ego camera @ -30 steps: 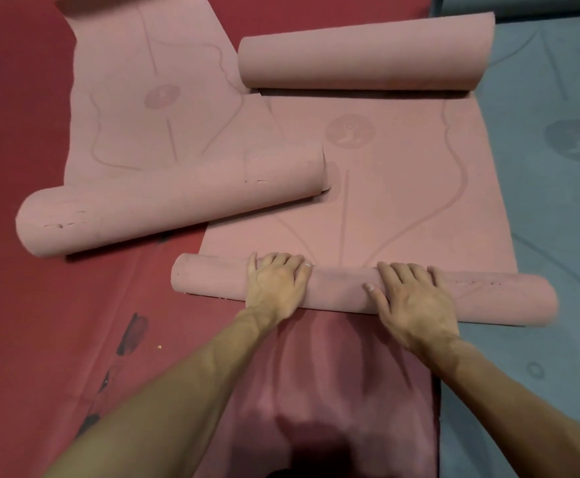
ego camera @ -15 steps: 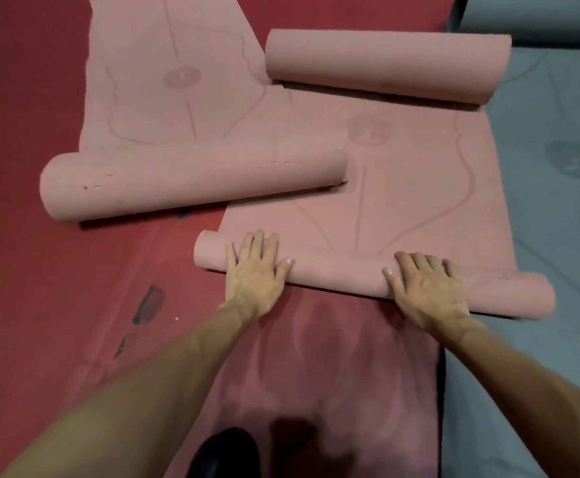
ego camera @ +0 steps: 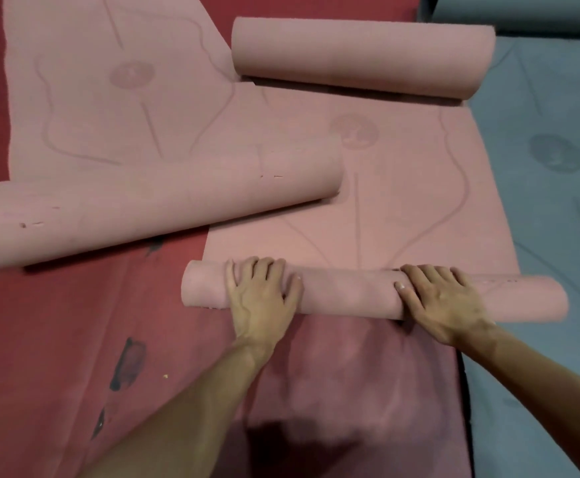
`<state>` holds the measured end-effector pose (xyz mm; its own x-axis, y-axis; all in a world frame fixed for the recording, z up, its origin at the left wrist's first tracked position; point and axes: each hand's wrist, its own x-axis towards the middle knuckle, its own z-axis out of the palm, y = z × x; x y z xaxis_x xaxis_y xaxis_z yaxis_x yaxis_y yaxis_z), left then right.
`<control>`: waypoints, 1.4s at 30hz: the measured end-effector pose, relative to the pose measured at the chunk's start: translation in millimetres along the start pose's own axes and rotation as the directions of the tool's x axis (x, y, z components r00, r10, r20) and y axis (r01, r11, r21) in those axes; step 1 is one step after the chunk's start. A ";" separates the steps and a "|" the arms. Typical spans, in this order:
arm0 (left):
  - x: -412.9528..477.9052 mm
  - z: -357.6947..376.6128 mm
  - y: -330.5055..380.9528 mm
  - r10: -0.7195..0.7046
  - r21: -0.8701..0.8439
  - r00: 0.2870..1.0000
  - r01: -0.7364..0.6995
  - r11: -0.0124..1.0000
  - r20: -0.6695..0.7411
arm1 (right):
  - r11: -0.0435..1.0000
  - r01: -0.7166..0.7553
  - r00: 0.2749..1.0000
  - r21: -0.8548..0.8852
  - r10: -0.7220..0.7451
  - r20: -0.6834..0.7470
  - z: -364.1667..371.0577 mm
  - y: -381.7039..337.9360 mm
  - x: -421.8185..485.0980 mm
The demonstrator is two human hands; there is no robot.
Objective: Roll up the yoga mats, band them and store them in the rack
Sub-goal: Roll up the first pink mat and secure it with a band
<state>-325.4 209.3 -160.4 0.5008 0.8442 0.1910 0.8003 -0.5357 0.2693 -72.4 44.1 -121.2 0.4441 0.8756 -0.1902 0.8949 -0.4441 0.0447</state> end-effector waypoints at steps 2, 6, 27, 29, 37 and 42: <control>-2.4 0.8 -3.1 0.017 -0.003 1.000 -0.017 1.000 -0.003 | 1.000 0.004 1.000 -0.007 -0.004 0.025 -3.1 -0.6 -2.7; 4.4 5.4 -0.7 0.002 -0.008 0.999 -0.002 1.000 -0.036 | 1.000 -0.015 1.000 0.009 0.014 0.028 -4.0 -1.7 -0.1; 55.0 20.0 -1.7 0.009 0.044 0.998 -0.012 0.999 0.062 | 0.982 -0.047 0.956 0.183 0.097 -0.277 18.0 -21.5 43.5; 52.7 17.2 -1.0 0.017 0.046 0.997 -0.020 0.999 0.073 | 0.983 -0.062 0.962 0.175 0.106 -0.253 21.4 -21.4 43.8; 35.3 16.4 13.7 0.126 0.098 0.992 -0.124 0.987 -0.017 | 0.980 -0.085 0.954 0.181 0.133 -0.268 16.1 -23.7 51.8; 61.5 17.9 15.8 0.082 0.110 0.996 -0.084 0.990 0.021 | 0.989 0.038 0.938 0.146 0.015 -0.346 11.3 -29.8 45.1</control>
<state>-276.0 253.1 -161.3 0.5715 0.7977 0.1924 0.7870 -0.5992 0.1469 -79.5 94.7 -142.2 0.4457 0.8806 0.1612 0.8949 -0.4335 -0.1064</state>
